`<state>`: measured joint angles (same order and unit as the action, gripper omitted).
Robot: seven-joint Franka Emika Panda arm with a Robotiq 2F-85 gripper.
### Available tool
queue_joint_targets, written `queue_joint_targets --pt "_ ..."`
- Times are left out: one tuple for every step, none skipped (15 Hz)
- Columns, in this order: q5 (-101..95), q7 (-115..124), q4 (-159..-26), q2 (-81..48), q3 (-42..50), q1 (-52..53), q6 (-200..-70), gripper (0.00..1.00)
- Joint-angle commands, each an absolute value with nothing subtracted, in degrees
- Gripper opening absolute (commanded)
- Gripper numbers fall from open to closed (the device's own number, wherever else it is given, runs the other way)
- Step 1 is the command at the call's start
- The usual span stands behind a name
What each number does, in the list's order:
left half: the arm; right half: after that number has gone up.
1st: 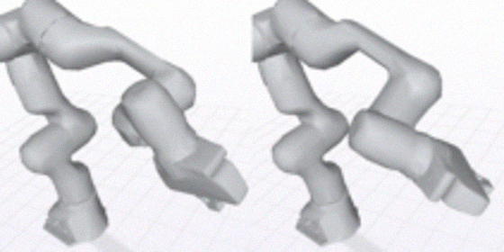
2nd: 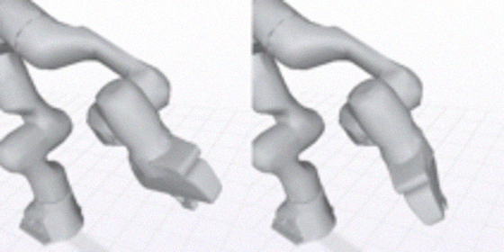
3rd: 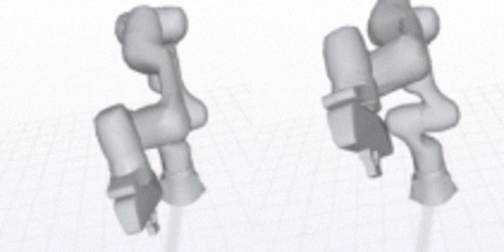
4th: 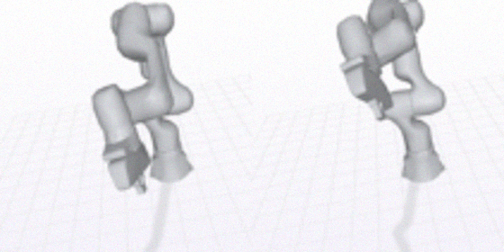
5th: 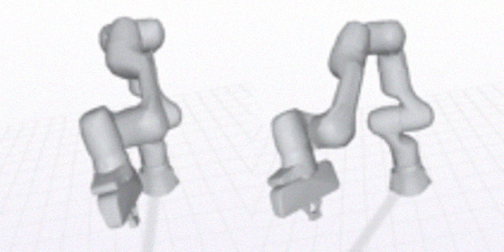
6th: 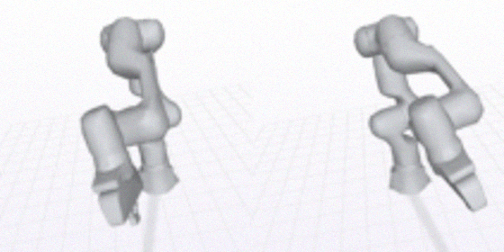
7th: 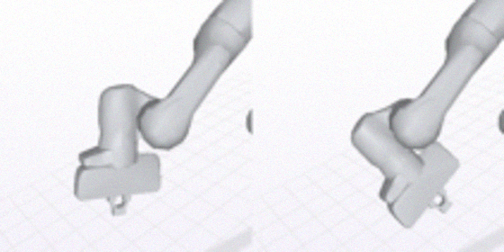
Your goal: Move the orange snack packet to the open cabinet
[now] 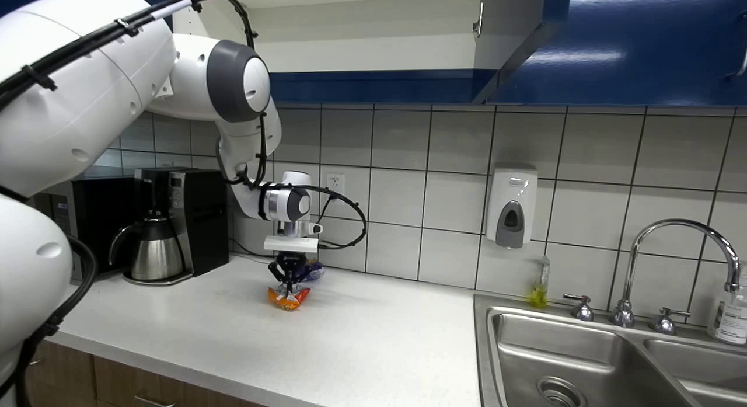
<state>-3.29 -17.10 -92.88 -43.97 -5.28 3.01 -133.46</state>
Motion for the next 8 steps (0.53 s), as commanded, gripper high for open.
queue_joint_targets --pt "-4.0 -15.1 -93.3 -41.8 -5.0 3.3 -131.9 0.00" --pt "-4.0 -15.0 -93.5 -41.4 -5.1 3.4 -131.9 0.00" --pt "-4.0 -14.9 -93.7 -41.1 -5.1 3.4 -132.0 0.00" --pt "-3.9 -14.8 -94.0 -40.7 -5.1 3.4 -132.0 0.00" --pt "-3.8 -14.7 -94.5 -40.2 -5.2 3.4 -132.1 0.00" --pt "-3.6 -14.6 -95.0 -39.7 -5.3 3.4 -132.2 0.00" --pt "-3.6 -14.3 -95.7 -39.1 -5.3 3.5 -132.2 0.00" --pt "-3.5 -14.1 -96.5 -38.4 -5.5 3.6 -132.3 0.00"
